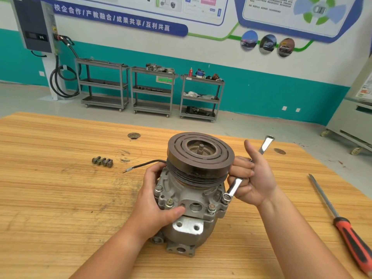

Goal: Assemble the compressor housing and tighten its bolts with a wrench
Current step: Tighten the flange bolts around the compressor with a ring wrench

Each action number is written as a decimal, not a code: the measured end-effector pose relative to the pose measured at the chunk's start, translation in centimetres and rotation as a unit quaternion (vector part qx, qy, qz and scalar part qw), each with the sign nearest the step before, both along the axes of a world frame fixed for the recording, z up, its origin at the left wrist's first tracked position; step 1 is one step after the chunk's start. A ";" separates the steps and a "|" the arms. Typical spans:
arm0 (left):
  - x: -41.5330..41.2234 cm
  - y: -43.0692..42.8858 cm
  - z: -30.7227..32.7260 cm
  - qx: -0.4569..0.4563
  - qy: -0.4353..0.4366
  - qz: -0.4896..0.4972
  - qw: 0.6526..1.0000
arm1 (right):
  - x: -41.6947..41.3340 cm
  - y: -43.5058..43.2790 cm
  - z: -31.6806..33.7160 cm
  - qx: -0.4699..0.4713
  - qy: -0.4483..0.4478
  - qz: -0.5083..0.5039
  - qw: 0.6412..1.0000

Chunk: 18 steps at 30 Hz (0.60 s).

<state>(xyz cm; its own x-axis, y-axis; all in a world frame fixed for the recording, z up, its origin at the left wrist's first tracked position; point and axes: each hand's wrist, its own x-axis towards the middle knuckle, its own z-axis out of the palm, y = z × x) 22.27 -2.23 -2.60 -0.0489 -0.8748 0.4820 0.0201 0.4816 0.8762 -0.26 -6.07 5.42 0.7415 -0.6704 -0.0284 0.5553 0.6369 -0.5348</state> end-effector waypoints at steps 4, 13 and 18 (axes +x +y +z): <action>-0.1 0.2 0.1 0.001 0.004 -0.002 1.000 | 0.3 2.6 0.6 -0.058 0.114 -0.238 0.963; -0.6 0.6 -0.2 -0.007 0.015 0.034 0.999 | 6.5 11.8 -2.3 -0.230 0.169 -0.620 0.731; -0.6 0.6 -0.2 -0.010 0.017 0.040 0.999 | 7.3 12.7 -1.9 -0.331 0.168 -0.610 0.700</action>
